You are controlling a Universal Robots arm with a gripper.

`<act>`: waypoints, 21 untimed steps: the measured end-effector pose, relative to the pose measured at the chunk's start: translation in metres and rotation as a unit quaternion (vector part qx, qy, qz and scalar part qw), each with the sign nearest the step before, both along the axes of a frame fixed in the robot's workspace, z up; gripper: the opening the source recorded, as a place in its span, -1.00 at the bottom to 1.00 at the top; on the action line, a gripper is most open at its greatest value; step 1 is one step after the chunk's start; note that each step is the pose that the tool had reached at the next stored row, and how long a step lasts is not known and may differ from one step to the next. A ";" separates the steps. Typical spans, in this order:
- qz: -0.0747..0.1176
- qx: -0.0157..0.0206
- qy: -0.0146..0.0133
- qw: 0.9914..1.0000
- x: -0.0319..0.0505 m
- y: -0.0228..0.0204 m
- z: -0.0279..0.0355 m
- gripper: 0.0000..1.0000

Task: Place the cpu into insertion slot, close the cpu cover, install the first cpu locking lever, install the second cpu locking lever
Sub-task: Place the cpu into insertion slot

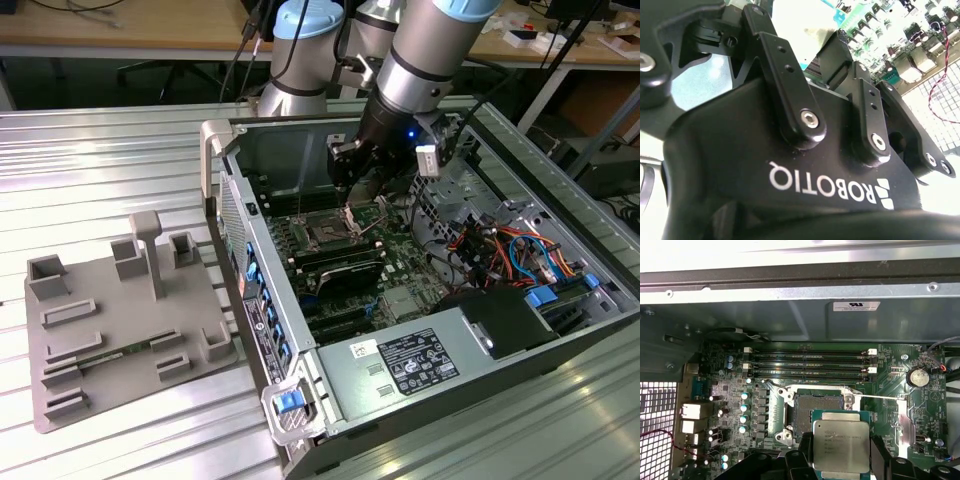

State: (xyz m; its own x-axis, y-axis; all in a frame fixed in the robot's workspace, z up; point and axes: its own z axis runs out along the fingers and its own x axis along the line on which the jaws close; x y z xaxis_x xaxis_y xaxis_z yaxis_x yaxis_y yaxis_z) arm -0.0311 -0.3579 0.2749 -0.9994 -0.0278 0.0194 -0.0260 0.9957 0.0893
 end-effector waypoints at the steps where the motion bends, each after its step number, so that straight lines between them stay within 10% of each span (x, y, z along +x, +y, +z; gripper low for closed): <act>1: 0.000 0.000 0.000 1.000 0.0000 0.0000 -0.0002 0.09; 21: 0.000 0.000 0.000 1.000 0.0000 0.0000 -0.0039 0.09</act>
State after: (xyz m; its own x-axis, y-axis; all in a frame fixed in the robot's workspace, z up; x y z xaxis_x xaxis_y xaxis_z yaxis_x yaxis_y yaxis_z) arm -0.0311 -0.3579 0.2710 -0.9994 -0.0278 0.0193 -0.0260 0.9957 0.0893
